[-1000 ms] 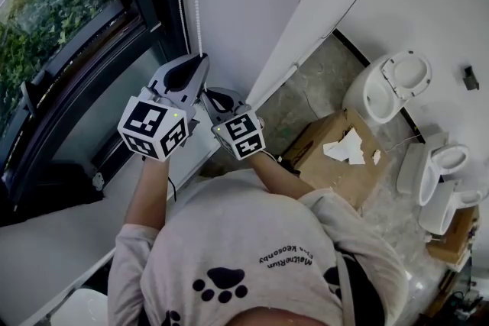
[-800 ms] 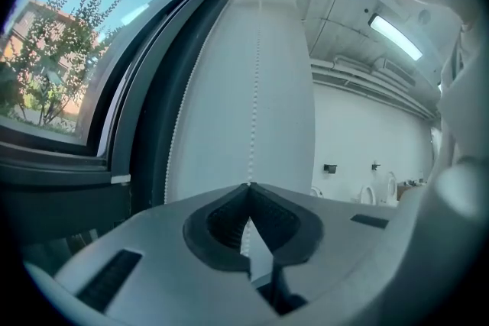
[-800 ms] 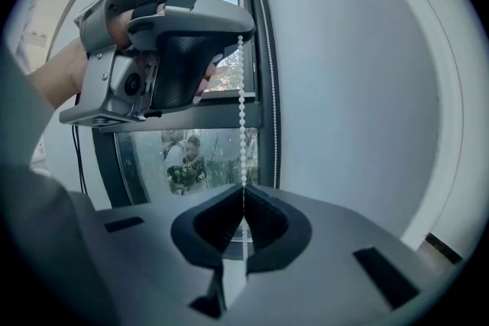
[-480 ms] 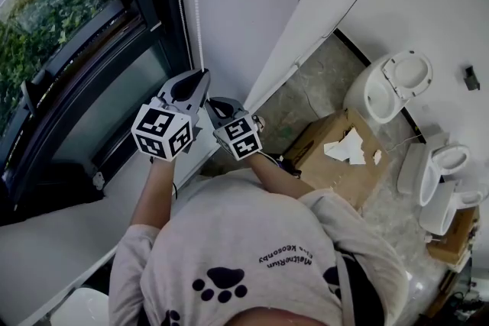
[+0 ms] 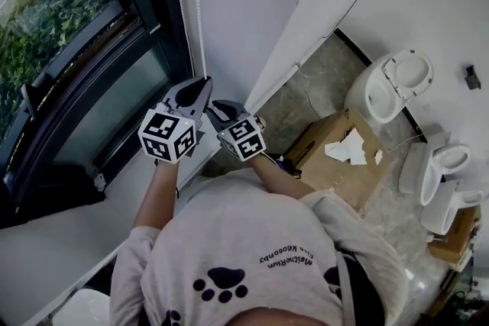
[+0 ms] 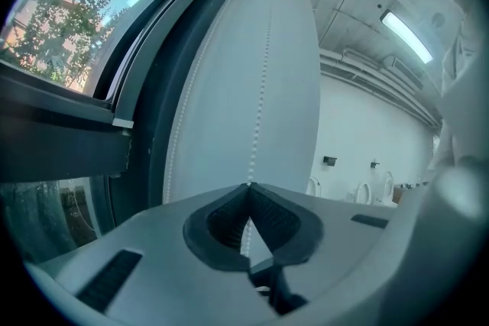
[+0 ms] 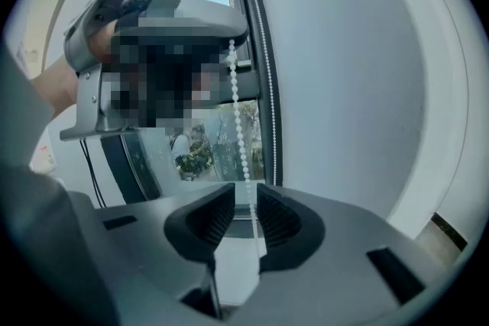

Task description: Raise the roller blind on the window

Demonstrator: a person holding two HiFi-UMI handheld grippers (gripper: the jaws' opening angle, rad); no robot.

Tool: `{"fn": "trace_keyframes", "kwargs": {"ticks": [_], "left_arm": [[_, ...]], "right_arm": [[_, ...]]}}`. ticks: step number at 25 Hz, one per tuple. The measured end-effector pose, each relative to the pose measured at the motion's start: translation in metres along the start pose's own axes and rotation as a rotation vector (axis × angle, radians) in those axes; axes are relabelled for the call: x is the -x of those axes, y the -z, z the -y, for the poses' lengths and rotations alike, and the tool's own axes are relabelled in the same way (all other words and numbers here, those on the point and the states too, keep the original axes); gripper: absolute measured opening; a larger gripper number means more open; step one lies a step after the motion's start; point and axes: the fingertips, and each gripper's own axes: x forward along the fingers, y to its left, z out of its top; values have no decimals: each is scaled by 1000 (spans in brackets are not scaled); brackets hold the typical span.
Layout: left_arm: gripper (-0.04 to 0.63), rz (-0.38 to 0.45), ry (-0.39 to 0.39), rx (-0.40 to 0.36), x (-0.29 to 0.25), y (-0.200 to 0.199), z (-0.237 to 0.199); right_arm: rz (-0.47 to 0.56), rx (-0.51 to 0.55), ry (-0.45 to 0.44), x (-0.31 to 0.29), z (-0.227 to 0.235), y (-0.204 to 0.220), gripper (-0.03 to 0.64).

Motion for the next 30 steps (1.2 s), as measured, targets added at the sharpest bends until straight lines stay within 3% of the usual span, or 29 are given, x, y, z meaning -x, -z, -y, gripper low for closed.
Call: {"fn": "trace_keyframes", "kwargs": {"ticks": [9,20,30], "left_arm": [[9,23,-9,10,0,0,-6],[9,42,-12,21,5,0,-8],[9,41,-11,20,6,1,-3]], "right_arm": [[147,27,33,48,3,-66,83],[403,56,33,113,-12,-206,81],[469,109,6,116,-19,-272,81]]}}
